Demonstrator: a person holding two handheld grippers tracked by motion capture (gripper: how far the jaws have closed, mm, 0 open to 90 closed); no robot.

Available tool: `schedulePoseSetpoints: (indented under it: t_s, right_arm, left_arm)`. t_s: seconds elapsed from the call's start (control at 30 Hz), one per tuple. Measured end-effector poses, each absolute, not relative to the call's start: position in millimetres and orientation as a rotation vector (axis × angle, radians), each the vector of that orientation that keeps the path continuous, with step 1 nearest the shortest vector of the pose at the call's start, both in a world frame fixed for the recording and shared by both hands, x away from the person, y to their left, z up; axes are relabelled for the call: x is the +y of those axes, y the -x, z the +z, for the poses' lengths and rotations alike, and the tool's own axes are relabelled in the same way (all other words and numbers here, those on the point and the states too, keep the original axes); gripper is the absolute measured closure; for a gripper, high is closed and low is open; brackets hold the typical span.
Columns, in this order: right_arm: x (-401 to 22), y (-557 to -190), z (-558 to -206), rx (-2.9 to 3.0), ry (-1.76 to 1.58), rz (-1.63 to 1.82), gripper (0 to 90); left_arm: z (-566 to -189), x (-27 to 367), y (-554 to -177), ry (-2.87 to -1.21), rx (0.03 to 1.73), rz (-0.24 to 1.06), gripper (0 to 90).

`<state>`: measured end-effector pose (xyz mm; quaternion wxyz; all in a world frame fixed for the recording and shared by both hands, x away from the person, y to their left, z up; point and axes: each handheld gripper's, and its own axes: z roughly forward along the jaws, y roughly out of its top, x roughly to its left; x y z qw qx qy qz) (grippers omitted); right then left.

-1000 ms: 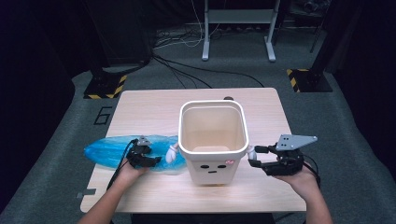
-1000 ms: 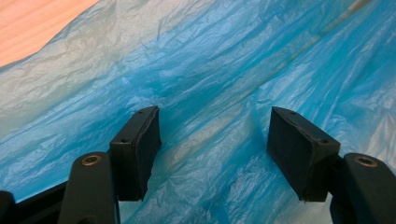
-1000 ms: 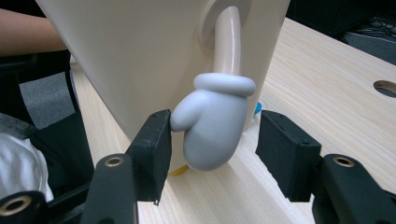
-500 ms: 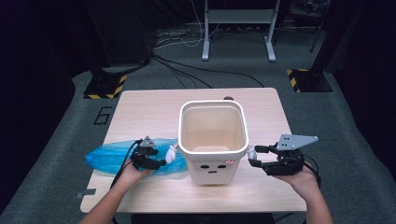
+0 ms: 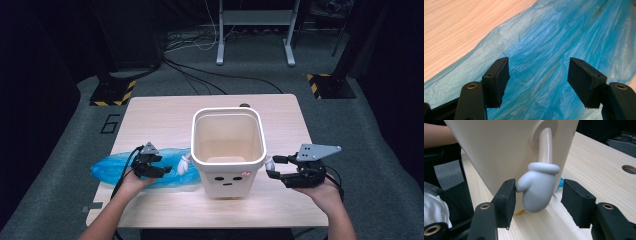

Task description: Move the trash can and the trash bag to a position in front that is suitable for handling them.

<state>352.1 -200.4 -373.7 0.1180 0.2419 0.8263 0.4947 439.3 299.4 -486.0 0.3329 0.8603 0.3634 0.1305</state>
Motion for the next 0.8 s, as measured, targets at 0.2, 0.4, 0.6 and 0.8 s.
schedulePoseSetpoints:
  t_s: [0.2, 0.4, 0.6, 0.8]
  right_arm:
    - [-200.8, -352.0, -374.1, 2.417, -0.71, 1.448, 43.4]
    - [-201.1, -351.9, -374.1, 2.417, -0.709, 1.448, 43.4]
    - [-201.4, -351.7, -373.6, 2.414, -0.708, 1.45, 43.4]
    - [-202.1, -351.4, -373.2, 2.412, -0.709, 1.452, 43.1]
  left_arm:
    - [-495.4, 298.4, -444.3, -2.281, 0.961, 0.328, 33.5]
    - [-502.0, 296.9, -449.5, -2.297, 0.98, 0.323, 34.0]
    - [-508.4, 294.7, -453.4, -2.313, 0.997, 0.319, 34.2]
    - [-503.9, 295.7, -451.6, -2.29, 0.997, 0.329, 34.1]
